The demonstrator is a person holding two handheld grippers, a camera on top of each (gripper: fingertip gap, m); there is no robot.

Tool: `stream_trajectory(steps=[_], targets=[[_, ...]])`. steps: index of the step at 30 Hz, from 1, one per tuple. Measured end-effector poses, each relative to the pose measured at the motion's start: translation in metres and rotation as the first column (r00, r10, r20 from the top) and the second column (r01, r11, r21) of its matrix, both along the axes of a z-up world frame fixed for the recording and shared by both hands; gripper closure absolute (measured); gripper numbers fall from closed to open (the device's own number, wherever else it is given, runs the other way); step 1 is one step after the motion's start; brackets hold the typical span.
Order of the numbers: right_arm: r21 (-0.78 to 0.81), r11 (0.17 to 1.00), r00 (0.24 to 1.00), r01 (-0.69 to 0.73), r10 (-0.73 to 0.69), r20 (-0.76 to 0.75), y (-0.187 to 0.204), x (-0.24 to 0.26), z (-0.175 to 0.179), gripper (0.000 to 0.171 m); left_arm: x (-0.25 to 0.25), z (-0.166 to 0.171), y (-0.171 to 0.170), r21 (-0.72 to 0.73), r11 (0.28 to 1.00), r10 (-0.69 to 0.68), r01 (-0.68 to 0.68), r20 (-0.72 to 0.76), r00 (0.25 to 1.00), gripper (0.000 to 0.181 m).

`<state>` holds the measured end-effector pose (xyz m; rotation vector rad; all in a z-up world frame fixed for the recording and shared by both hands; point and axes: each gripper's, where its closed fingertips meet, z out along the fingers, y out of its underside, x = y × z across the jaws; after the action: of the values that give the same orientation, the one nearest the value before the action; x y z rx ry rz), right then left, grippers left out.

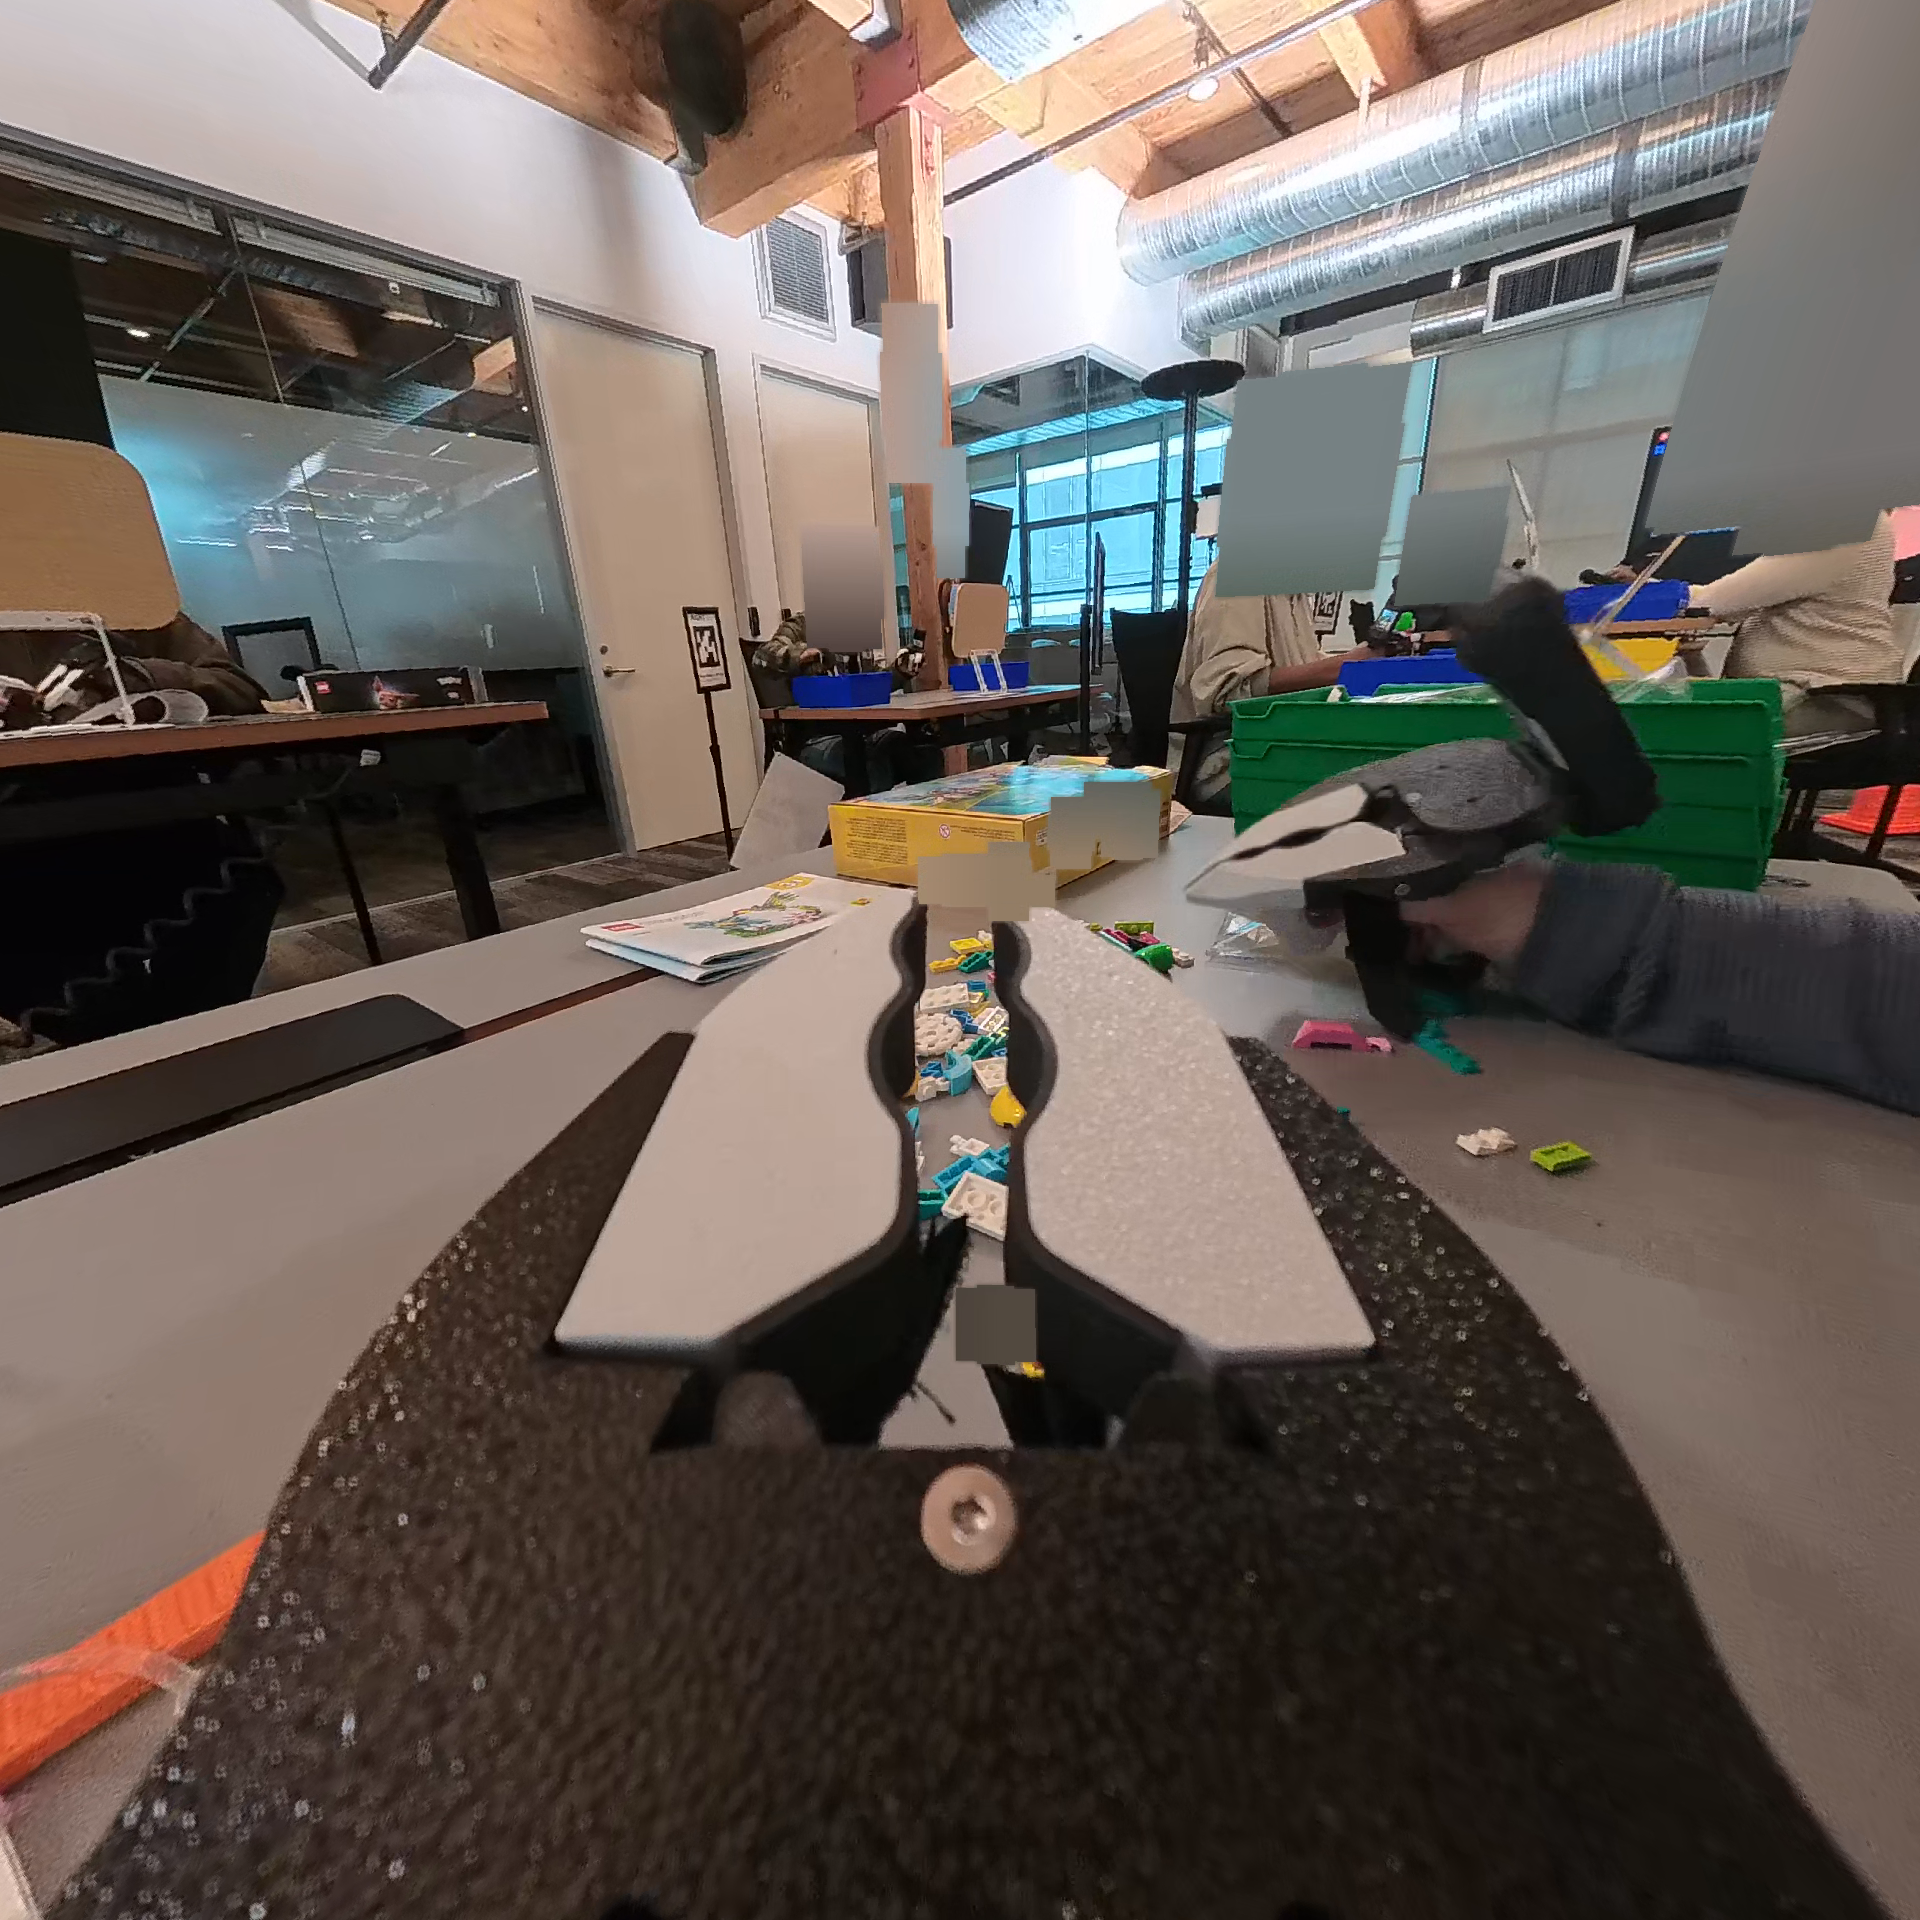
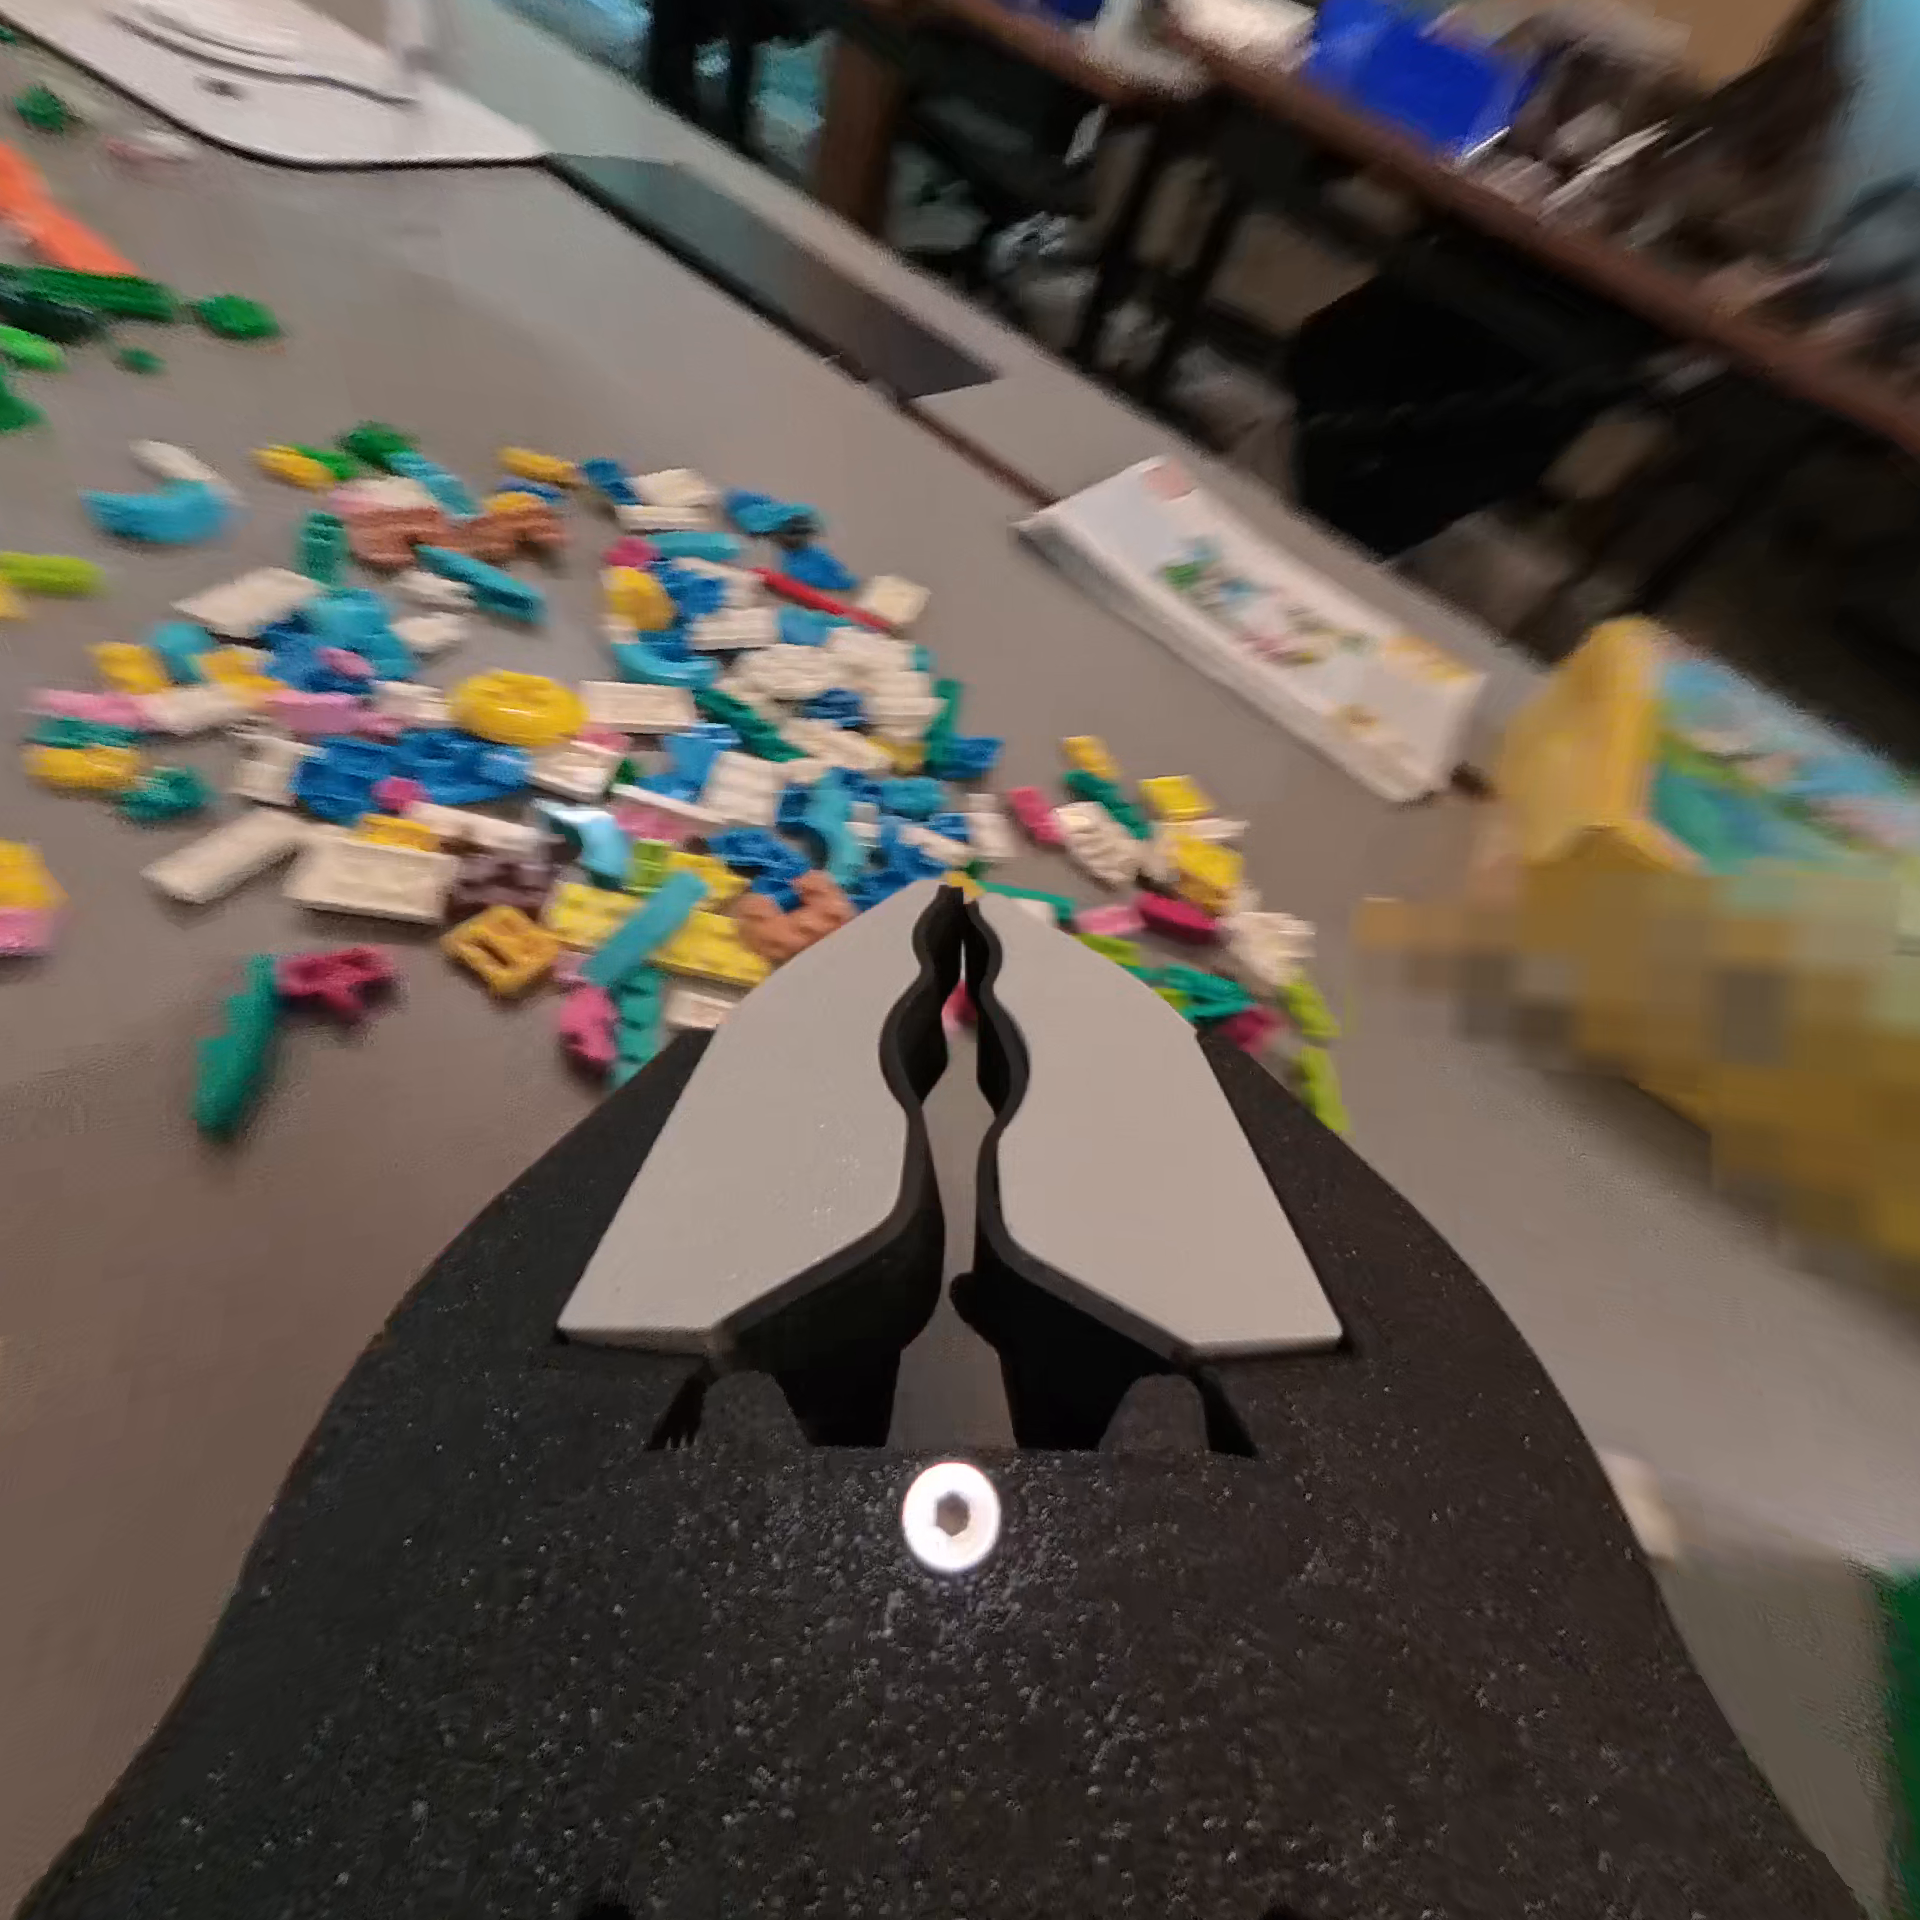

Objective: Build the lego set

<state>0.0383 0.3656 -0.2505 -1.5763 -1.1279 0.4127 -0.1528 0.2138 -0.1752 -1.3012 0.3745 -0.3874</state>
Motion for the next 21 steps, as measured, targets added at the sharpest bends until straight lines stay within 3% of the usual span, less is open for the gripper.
stream_trajectory(steps=[2,5,9,17,21], targets=[[-0.116,0.992,0.998,-0.049,0.053,0.030,-0.005,-0.019,-0.008,0.171,0.000,0.000,0.000,0.001,1.000,-0.002,0.002,0.000,1.000,0.170],[-0.170,0.985,0.984,-0.033,0.062,0.167,0.003,-0.029,-0.021,0.171,0.001,0.000,0.000,0.000,1.000,-0.007,0.007,-0.005,1.000,0.170],[-0.294,0.955,0.969,-0.033,0.103,0.226,0.011,-0.042,-0.034,0.171,0.003,0.000,-0.001,0.004,1.000,-0.009,0.009,-0.016,1.000,0.170],[-0.375,0.924,0.916,-0.073,0.211,0.341,0.003,-0.052,-0.046,0.171,0.003,-0.001,-0.001,-0.002,1.000,-0.016,0.016,-0.013,1.000,0.170],[-0.379,0.924,0.915,-0.041,0.187,0.358,0.011,-0.048,-0.047,0.171,0.004,-0.002,0.000,-0.009,1.000,-0.021,0.021,-0.011,1.000,0.170]])
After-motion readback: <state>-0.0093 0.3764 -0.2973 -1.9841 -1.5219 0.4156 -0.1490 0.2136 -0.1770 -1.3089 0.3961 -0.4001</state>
